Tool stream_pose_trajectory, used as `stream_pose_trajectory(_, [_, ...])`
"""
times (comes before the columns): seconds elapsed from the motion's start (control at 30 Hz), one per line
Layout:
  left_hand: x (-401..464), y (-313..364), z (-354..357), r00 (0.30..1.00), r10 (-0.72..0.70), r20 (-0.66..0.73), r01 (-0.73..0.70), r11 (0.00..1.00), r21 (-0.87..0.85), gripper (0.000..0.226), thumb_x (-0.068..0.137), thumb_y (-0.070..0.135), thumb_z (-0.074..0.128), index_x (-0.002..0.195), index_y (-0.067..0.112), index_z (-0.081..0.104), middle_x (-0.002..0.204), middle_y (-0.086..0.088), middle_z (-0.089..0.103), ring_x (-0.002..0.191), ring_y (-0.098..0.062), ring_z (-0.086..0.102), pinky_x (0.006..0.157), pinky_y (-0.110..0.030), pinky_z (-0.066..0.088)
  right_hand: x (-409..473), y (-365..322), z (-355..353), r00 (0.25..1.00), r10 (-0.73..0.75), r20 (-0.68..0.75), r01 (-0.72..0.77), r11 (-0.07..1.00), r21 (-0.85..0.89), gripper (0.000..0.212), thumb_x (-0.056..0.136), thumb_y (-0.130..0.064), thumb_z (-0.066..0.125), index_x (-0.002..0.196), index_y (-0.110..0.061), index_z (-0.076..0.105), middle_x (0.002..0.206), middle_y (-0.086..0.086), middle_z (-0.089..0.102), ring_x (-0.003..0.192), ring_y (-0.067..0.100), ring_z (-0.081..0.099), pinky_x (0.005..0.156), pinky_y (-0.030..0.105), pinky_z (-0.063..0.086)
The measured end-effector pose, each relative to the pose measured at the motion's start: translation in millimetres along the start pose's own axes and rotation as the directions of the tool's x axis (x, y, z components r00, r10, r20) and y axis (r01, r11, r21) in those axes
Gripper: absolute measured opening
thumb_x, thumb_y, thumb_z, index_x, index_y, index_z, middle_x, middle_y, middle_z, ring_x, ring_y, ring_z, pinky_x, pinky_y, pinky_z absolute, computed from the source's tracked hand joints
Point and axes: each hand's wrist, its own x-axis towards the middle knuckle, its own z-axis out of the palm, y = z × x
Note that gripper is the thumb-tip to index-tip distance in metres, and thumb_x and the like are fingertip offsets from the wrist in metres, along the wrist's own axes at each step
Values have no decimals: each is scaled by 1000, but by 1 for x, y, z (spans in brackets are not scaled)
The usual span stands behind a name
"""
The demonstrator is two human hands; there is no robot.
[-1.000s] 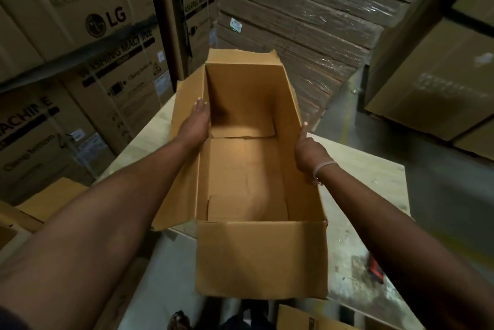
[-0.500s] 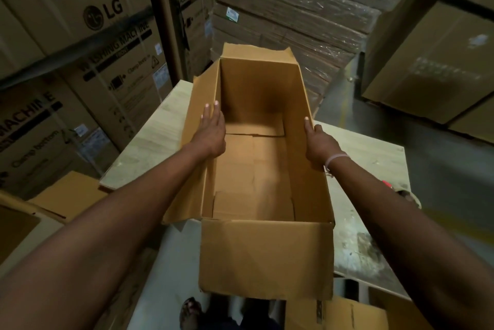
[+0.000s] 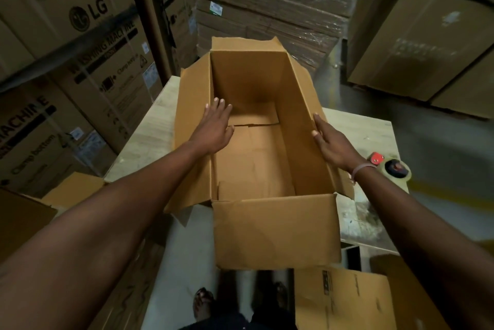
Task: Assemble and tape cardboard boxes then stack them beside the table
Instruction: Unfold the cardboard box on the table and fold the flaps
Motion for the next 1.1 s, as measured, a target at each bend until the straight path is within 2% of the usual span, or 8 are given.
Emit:
stream_pose_trajectory(0.13, [-10,6,5,997,-46,63,45,999,20,77,109,49,39,166,13,3,171,-18,-16,157,-31,-22,125,-47,-12,-21,1,-24,979,16,204,-13,1000,-15,63,112,-20,42,167,-34,14,171,1,26,156,30,29,125,45,24])
stream_pose_trajectory(0.27, [-24,9,2,991,-108,82,115,990,-82,76,110,49,37,166,12,1,172,-14,-13,158,-26,-18,124,-42,-11,-43,4,-47,852,6,524,109,976,-188,111,96,-6,69,164,-38,-12,175,-3,-9,160,26,9,125,35,19])
stream_pose_trajectory(0.43, [-33,28,-13,975,-212,68,222,944,-243,76,110,50,39,166,13,5,174,-8,0,160,-23,-4,128,-44,1,-72,28,-31,834,-92,545,319,885,-339,165,59,-45,100,155,-43,-34,161,-8,-47,157,25,-18,123,38,26])
stream_pose_trajectory(0.6, [-33,35,-28,931,-337,137,358,783,-509,81,103,66,39,167,28,6,175,-2,7,159,-30,11,127,-55,15,-73,41,-19,881,-245,405,348,915,-204,156,61,-56,95,158,-43,-27,168,-9,-33,161,25,-2,124,45,33])
stream_pose_trajectory(0.73, [-34,26,-34,919,-347,185,369,599,-710,88,94,81,38,165,36,14,170,-5,24,153,-32,29,124,-58,22,-65,47,-26,887,-248,389,320,938,-131,142,71,-51,92,164,-36,-14,174,-4,-15,160,21,12,125,29,21])
stream_pose_trajectory(0.83, [-34,23,-38,914,-346,210,354,432,-830,82,98,79,28,165,33,18,169,3,30,155,-25,25,126,-52,14,-62,49,-27,901,-226,370,256,966,-35,133,78,-37,92,166,-35,-7,176,-4,0,156,16,20,117,20,22])
stream_pose_trajectory(1.0, [-30,13,-41,895,-370,250,323,149,-934,90,98,79,5,166,22,19,164,2,40,158,-26,22,129,-51,10,-68,43,-16,939,-122,323,46,971,233,110,85,-62,75,165,-42,2,172,-5,24,152,20,32,117,33,32])
stream_pose_trajectory(1.1, [-33,18,-34,907,-364,211,270,120,-955,90,98,78,0,165,22,22,165,1,39,158,-22,21,127,-46,8,-69,35,0,965,-3,262,-95,928,360,102,94,-60,66,166,-38,-2,173,-5,18,151,18,31,117,34,31])
